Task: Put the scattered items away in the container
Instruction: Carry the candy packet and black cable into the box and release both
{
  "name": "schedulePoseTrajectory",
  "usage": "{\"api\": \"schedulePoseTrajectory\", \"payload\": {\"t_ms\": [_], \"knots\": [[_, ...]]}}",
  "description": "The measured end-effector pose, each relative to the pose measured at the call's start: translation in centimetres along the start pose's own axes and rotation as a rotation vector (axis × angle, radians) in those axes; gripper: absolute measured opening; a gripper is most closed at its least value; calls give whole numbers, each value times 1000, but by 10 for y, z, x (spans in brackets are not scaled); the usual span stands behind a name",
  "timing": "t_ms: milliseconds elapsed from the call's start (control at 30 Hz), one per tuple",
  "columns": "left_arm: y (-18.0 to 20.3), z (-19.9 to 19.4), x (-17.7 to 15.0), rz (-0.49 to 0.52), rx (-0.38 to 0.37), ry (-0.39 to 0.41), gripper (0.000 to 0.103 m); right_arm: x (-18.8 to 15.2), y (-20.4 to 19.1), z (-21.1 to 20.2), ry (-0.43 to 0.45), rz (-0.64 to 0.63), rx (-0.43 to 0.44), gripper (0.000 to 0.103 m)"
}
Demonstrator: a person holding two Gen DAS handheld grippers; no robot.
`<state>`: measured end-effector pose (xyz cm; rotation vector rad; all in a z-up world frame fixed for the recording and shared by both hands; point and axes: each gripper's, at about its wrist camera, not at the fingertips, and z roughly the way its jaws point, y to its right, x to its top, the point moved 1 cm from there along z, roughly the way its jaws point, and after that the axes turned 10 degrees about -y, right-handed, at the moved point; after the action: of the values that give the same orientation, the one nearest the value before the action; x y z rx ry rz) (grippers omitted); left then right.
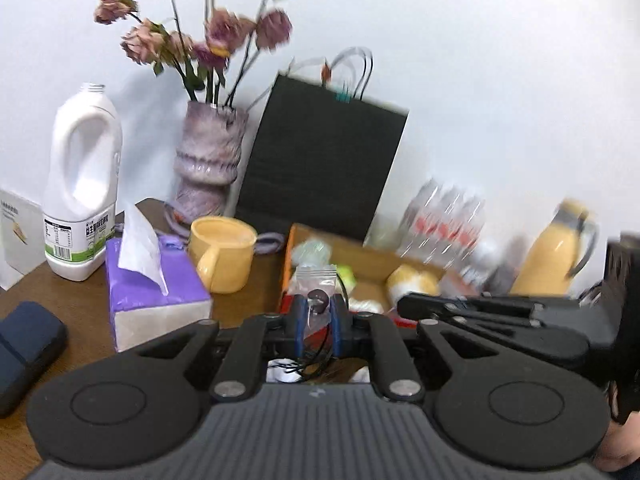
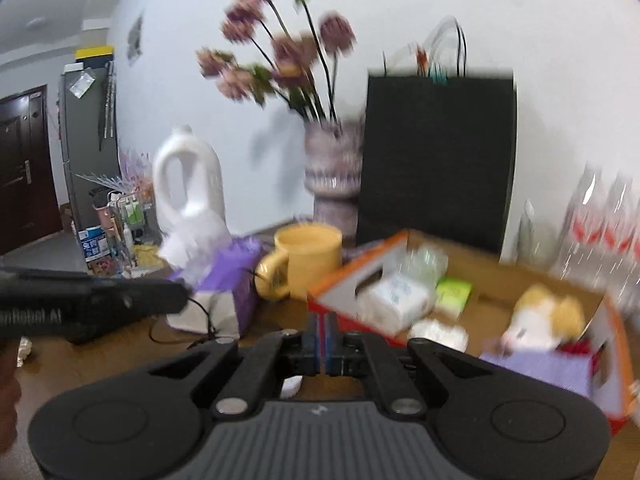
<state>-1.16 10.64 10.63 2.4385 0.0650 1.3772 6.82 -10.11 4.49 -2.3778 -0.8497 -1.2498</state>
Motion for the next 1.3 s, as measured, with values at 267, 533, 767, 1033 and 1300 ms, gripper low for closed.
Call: {"api": "schedulePoseTrajectory", "payload": {"t_ms": [267,533,767,1033,1300], "knots": [[-10,-19,-16,-65,-214,-104,13,-38,-20,-84,32,-33,45,18],[15,1,-44,-50,-350,-293,13,-97,-84,-76,14,-141,42,73],[20,-4,-48,-16,-369,-309,13,-103,-71,-44,-71,-102,-72,16],[-2,6,-58,-44,-240,-318,13,-109,-28,-63,-54,141,-182,8],[19,-3,-58,98,-55,-180,13,-94,-16,-111,34,143,-213,8]]}}
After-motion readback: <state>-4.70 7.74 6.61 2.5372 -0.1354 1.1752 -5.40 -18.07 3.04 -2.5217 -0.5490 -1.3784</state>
